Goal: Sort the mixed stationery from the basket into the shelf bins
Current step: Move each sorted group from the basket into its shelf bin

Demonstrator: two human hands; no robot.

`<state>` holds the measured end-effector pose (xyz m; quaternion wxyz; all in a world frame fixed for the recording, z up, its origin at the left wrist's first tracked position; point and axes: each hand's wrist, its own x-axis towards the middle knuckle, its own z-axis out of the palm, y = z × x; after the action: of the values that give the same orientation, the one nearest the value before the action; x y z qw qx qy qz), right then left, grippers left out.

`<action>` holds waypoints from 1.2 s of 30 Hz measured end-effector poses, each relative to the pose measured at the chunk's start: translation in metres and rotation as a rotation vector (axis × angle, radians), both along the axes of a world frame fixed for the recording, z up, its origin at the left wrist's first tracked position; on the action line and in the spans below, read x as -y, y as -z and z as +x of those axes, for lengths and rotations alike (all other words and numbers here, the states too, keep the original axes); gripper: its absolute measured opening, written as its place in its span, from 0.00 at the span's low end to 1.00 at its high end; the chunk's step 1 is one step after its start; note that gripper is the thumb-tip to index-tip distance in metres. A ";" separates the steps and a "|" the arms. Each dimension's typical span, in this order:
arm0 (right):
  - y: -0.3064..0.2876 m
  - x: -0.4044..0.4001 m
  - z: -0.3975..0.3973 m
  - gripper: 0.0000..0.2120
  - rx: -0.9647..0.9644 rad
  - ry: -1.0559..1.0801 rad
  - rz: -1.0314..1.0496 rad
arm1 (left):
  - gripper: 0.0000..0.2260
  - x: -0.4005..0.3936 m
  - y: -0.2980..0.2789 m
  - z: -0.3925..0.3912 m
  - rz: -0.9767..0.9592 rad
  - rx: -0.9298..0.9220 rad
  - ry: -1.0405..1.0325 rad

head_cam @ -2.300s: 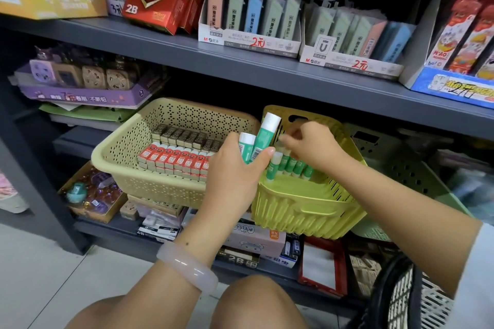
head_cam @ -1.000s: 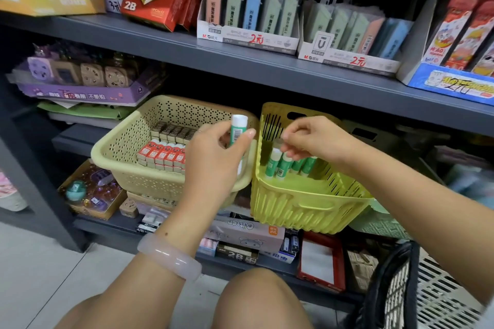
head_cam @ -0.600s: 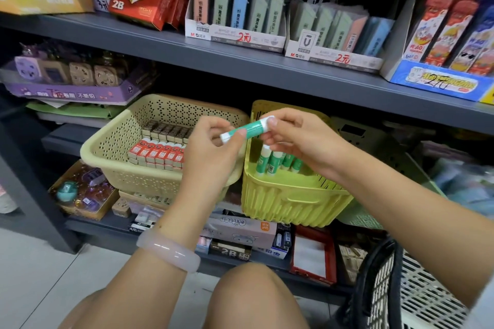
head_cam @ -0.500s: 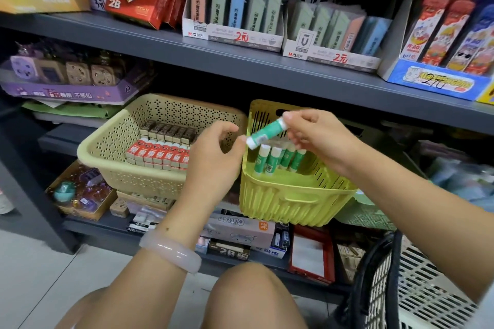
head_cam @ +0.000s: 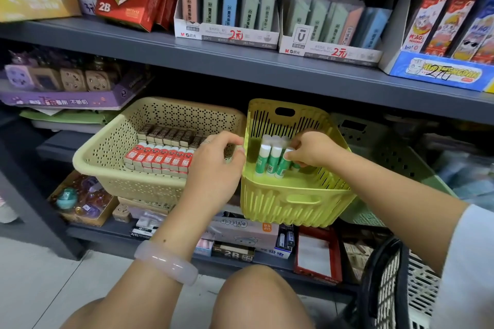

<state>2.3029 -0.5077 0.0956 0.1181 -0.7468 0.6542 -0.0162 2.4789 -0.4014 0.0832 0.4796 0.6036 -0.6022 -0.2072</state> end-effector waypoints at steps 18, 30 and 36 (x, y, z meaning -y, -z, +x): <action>-0.039 -0.060 -0.032 0.05 0.405 -0.123 -0.213 | 0.10 -0.043 -0.011 -0.043 -0.317 0.063 0.068; -0.024 -0.147 -0.155 0.06 0.737 -0.050 -0.289 | 0.10 -0.097 0.042 -0.185 -0.167 0.482 0.884; 0.040 -0.179 -0.215 0.05 0.508 0.022 0.163 | 0.12 -0.104 0.069 -0.191 -0.166 0.889 0.917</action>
<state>2.0881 -0.3291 0.0561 0.3381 -0.6996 0.6109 -0.1520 2.2878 -0.2976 0.0137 0.0921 0.2741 -0.9544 -0.0740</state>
